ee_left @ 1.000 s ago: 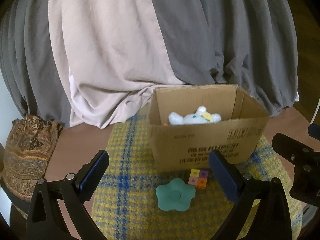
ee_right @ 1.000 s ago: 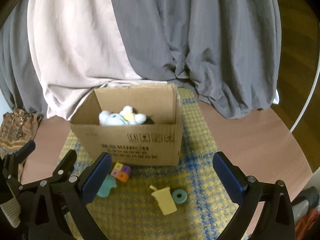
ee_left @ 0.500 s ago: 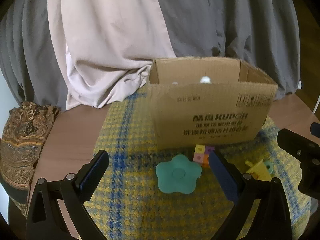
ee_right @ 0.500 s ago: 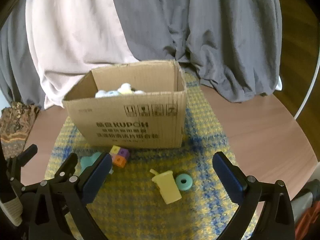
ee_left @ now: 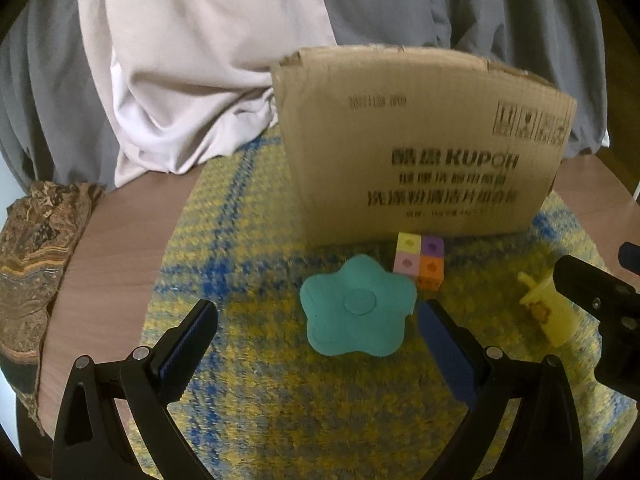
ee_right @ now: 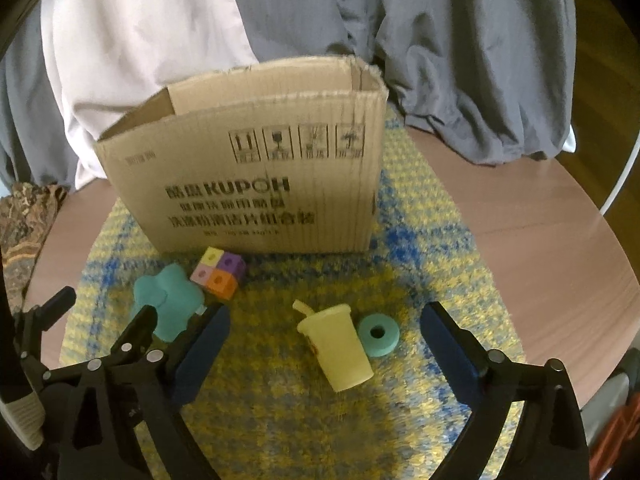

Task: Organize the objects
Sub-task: 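Lower the left tool to the teal flower while the right tool approaches the yellow cup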

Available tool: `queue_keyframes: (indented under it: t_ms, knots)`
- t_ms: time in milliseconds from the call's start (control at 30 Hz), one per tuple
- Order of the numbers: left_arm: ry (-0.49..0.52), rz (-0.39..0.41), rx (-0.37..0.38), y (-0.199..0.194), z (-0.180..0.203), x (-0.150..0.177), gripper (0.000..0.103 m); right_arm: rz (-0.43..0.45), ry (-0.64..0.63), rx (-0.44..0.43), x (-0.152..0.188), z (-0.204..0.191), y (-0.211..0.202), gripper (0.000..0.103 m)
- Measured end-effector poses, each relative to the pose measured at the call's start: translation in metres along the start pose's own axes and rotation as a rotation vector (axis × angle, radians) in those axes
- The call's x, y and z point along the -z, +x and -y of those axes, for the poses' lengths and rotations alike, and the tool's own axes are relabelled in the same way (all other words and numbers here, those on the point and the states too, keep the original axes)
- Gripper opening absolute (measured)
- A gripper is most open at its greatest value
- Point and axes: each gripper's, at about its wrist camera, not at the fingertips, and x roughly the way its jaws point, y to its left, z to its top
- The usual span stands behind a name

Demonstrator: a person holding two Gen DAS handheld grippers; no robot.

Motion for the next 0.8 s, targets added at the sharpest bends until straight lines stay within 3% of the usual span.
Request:
queue_keyframes:
  t_ms: [533, 800]
  knots:
    - [-0.016, -0.096, 0.049, 0.043, 0.001, 0.01, 0.102, -0.073, -0.014, 0.004, 0.011, -0.006, 0.039, 0.084]
    - [-0.008, -0.117, 0.072, 0.049, 0.008, 0.013, 0.102, -0.109, -0.006, -0.005, 0.014, -0.002, 0.054, 0.07]
